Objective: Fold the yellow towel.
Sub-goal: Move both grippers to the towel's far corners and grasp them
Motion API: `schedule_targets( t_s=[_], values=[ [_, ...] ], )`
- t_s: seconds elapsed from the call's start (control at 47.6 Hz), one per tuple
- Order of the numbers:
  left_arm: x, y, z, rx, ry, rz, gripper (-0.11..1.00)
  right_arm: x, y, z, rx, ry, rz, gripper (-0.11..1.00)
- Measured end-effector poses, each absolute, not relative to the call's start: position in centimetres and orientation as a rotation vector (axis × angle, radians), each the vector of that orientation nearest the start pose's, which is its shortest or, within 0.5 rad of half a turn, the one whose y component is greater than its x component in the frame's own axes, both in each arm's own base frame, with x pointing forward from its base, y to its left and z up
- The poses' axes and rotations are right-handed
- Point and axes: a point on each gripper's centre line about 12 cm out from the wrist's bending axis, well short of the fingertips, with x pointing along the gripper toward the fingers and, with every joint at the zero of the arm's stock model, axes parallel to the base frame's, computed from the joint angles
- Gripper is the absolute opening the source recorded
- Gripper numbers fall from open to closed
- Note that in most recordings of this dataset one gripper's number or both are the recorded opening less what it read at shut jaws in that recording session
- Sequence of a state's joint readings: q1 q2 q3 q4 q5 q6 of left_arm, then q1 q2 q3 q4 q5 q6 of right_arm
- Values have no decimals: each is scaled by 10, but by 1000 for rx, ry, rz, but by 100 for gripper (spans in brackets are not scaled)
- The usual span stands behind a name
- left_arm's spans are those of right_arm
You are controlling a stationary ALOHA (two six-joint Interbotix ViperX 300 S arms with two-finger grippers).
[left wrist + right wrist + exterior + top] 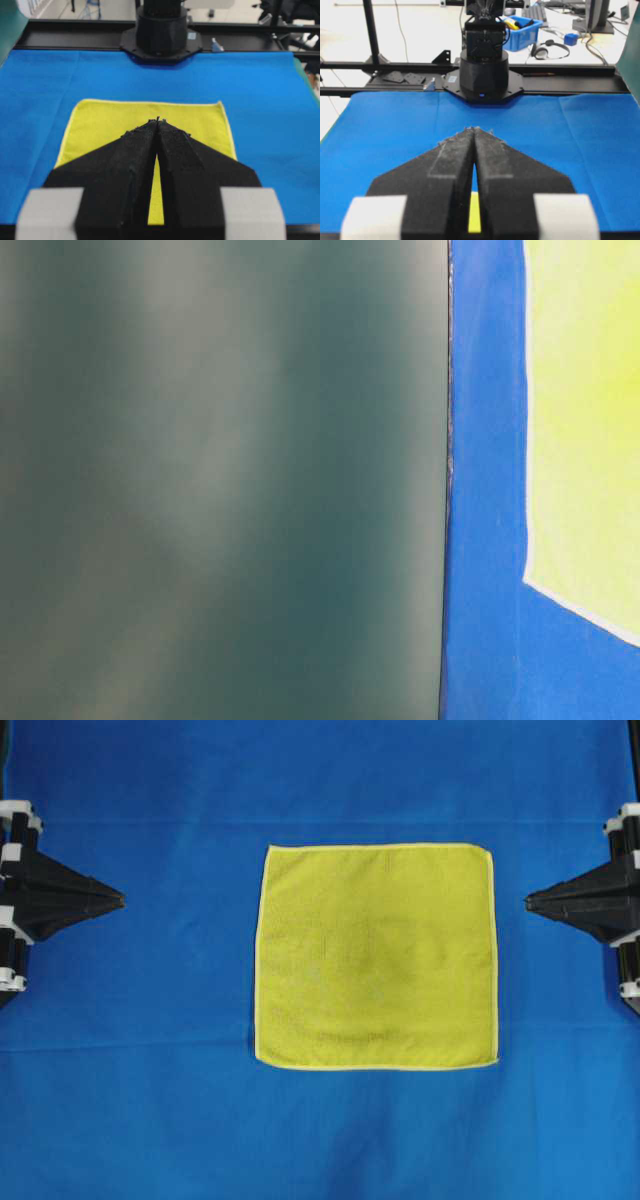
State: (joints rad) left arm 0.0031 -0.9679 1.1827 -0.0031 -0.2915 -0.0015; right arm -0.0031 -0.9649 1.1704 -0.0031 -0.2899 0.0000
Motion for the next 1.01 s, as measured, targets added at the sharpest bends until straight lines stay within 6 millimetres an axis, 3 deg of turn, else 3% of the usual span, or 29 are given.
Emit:
schedule_targets(
  t_s=[0.105, 0.252, 0.609, 0.673, 0.736, 0.904, 0.946, 1.009],
  values=[
    [206, 4, 290, -32, -59, 21, 0, 199, -3, 295, -2, -67, -17, 0],
    [225, 14, 280, -36, -21, 65, 0, 200, -22, 291, 15, 24, -108, 0],
    [296, 53, 222, -55, 223, 187, 2, 199, -82, 230, 154, 377, -402, 0],
    [308, 61, 210, -61, 264, 207, 12, 201, -89, 218, 166, 437, -426, 1],
    [320, 70, 198, -69, 303, 228, 30, 203, -98, 203, 190, 501, -457, 6],
    [341, 92, 169, -85, 385, 275, 76, 208, -115, 165, 240, 640, -509, 54],
    [344, 99, 160, -90, 407, 292, 78, 209, -118, 156, 250, 666, -519, 62],
    [346, 109, 147, -107, 439, 318, 74, 212, -122, 144, 256, 699, -524, 62]
  ],
)
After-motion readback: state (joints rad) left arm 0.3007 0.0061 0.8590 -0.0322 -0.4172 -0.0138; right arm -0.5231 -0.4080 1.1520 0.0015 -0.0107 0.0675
